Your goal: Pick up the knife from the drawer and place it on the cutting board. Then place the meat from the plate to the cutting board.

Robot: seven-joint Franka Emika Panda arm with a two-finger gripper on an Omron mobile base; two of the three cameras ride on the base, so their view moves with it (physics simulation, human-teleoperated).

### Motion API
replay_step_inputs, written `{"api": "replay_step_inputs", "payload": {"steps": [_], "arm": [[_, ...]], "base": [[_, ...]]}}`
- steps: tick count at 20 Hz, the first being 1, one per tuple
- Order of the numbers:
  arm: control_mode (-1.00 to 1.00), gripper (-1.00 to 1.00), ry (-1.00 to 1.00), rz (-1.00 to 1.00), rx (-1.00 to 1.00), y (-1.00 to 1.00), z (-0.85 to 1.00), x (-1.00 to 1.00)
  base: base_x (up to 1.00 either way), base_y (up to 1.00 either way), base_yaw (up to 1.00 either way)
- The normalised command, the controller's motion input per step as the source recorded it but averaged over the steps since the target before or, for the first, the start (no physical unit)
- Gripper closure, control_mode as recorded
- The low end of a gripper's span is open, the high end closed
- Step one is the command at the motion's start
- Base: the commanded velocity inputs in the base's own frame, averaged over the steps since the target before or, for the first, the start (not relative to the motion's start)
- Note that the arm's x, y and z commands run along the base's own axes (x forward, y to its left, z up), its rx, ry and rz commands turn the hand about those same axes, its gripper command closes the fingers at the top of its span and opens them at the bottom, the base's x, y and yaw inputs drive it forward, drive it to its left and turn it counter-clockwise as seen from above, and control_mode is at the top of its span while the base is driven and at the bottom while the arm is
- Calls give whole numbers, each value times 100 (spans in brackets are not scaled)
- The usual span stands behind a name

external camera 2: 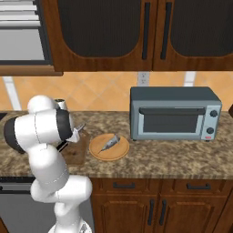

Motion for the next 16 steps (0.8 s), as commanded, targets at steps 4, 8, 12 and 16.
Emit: {"api": "replay_step_inputs", "payload": {"steps": [4, 8, 12, 16], "arm": [[-100, -100, -13, 0, 6, -4, 93, -5], [-100, -100, -10, 2, 7, -81, 83, -38], [-100, -100, 2, -3, -1, -100, 27, -48], [-100, -100, 14, -16, -5, -100, 7, -26]], "base": [[0, 0, 0], [0, 0, 0], [0, 0, 0], [0, 0, 0]]}}
